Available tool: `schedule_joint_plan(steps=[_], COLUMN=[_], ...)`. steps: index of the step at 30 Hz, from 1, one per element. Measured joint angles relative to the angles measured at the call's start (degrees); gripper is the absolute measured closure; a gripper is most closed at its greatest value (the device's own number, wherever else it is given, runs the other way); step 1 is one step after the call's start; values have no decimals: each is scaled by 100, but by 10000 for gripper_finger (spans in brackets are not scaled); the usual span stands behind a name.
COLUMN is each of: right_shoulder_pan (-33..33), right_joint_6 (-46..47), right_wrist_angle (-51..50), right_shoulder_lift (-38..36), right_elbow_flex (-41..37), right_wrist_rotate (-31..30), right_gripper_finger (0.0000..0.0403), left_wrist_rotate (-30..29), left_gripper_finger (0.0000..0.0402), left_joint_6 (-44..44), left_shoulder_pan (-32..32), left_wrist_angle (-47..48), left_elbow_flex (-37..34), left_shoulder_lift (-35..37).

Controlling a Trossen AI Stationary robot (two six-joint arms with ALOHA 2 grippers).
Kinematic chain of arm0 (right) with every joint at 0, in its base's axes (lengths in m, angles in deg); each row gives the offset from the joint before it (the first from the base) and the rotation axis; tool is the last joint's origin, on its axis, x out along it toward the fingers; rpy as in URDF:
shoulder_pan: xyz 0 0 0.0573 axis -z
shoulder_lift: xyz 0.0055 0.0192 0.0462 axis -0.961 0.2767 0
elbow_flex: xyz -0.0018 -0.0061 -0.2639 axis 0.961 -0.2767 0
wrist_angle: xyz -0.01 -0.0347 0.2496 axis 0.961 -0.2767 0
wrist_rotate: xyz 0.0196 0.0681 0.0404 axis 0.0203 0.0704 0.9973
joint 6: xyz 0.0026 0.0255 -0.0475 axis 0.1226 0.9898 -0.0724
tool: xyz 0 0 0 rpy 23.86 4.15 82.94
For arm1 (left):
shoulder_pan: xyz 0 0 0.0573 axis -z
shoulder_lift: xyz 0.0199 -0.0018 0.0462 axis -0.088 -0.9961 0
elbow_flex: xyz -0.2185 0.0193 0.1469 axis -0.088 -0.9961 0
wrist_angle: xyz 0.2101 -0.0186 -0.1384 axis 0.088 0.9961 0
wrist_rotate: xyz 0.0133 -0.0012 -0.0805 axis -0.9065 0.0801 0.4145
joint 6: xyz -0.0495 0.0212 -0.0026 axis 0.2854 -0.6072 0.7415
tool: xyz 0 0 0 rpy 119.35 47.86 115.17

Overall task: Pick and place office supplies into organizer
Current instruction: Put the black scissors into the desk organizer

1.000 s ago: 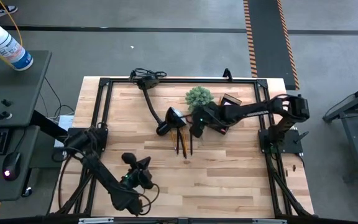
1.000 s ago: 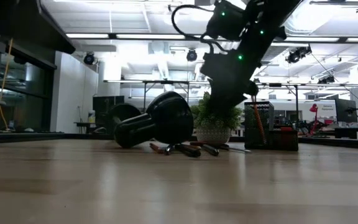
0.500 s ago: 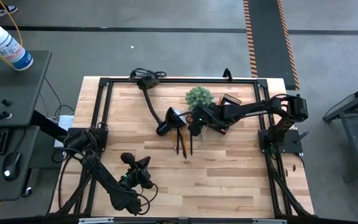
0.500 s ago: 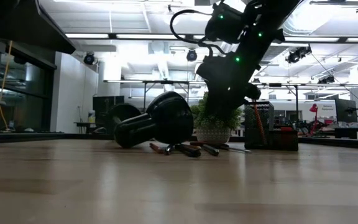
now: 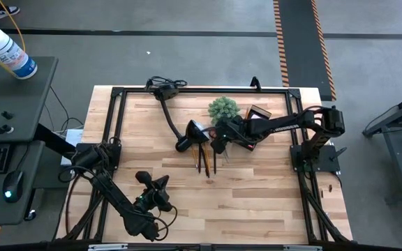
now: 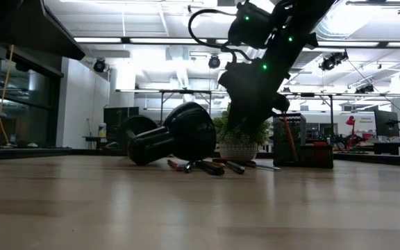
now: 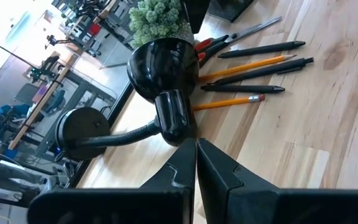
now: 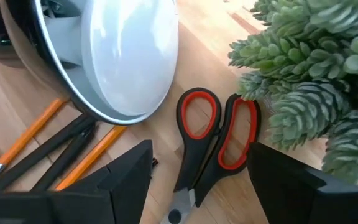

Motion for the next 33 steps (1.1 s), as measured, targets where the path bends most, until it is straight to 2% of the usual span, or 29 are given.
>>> schedule_joint_plan(steps=[9,17,22,26,33], right_shoulder_pan=[-120,-192,-175,-363,-803], right_joint_6=[5,-467,-754,-968,-800], right_wrist_angle=[5,-878,-1294,-1428,-1530], right_shoulder_lift=[50,92,119,174,278], right_elbow_flex=[19,613,715,718,729], right_wrist_rotate=[-131,-20,142,360,311], right_gripper_finger=[155,155,155,155,156], left_wrist_rotate=[-83,-79,-57,-51,-62], left_gripper_finger=[396,397,396,396,396], left_joint_6=[4,4,7,7,6], left_shoulder_pan=[0,0,0,0,0], left_wrist_angle=[0,0,0,0,0], left_elbow_flex=[0,2,2,2,2], left_shoulder_lift=[-2,-2,-2,-2,-4])
